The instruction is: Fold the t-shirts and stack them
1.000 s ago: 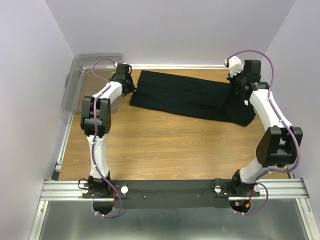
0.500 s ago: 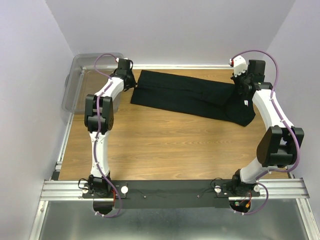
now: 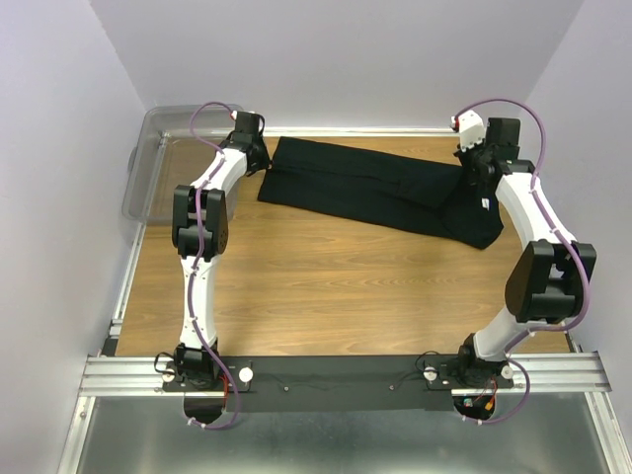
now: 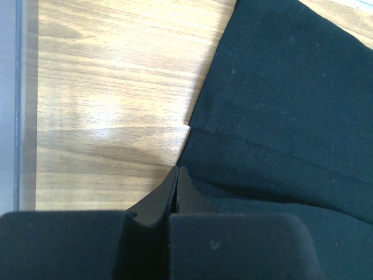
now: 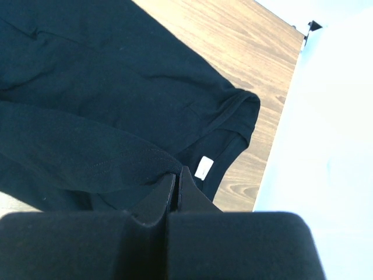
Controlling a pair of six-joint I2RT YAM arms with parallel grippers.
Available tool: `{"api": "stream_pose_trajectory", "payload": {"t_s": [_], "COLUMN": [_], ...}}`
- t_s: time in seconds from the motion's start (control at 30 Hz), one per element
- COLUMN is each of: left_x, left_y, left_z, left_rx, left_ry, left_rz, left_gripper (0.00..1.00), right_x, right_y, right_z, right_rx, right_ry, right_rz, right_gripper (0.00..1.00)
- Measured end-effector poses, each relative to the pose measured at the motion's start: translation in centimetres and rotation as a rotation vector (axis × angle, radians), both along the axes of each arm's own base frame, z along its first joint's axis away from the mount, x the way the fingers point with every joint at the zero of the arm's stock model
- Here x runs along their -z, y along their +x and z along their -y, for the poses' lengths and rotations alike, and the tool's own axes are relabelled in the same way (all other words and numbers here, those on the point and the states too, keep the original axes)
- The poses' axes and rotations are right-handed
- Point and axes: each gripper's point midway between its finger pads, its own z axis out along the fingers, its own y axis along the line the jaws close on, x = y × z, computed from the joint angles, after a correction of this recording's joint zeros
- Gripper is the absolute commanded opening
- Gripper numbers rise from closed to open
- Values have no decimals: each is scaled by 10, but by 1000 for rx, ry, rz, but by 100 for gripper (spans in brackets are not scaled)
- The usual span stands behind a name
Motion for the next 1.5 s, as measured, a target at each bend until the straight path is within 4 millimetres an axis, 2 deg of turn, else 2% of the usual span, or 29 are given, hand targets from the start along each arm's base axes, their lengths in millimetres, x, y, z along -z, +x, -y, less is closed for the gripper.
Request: {"api": "stream_pose_trajectory", "payload": {"t_s": [0.23, 0.27, 0.33, 0.4, 0.47, 0.57, 0.63, 0.77, 0.83, 0.87, 0.97, 1.03, 1.13, 1.3, 1.4, 1.5], "left_x": [3, 3, 3, 4, 2, -6, -26, -107, -182, -201, -266, -288, -290, -253, -238, -235], "left_y": [-1, -2, -2, -2, -2, -13, -24, -51, -78, -85, -132, -158, -195, -246, -253, -255], "left_z": [0, 0, 0, -1, 0, 0, 0, -2, -4, -5, -8, -9, -15, -27, -31, -31], "left_rx": [0, 1, 2, 5, 12, 29, 41, 59, 73, 76, 109, 139, 164, 183, 181, 188], "left_ry": [1, 2, 4, 7, 9, 6, -1, -24, -43, -48, -61, -54, -26, 42, 70, 82], "left_rz": [-9, -11, -13, -11, -1, 16, 45, 217, 395, 446, 619, 683, 731, 726, 703, 700], "left_gripper": [0, 3, 10, 25, 36, 46, 50, 58, 61, 62, 62, 63, 69, 73, 73, 73], "right_x": [1, 2, 4, 4, 4, 3, 3, 6, 10, 12, 17, 19, 22, 28, 28, 24], "right_y": [9, 10, 11, 13, 14, 18, 20, 25, 27, 29, 32, 34, 37, 38, 40, 49], "right_z": [1, 1, 1, 1, 1, 1, 1, 1, 1, 1, 1, 1, 2, 2, 2, 5], "right_rx": [1, 1, 1, 1, 1, 3, 5, 8, 9, 8, 9, 10, 10, 13, 18, 37], "right_ry": [-1, 0, 0, 0, 1, 4, 7, 14, 14, 15, 15, 15, 15, 18, 19, 20], "right_rz": [1, -1, -5, -6, -5, -1, 0, -5, -11, -16, -25, -28, -32, -44, -43, -30], "right_gripper": [0, 1, 1, 0, 1, 1, 1, 1, 0, 1, 1, 1, 0, 0, 1, 1]}}
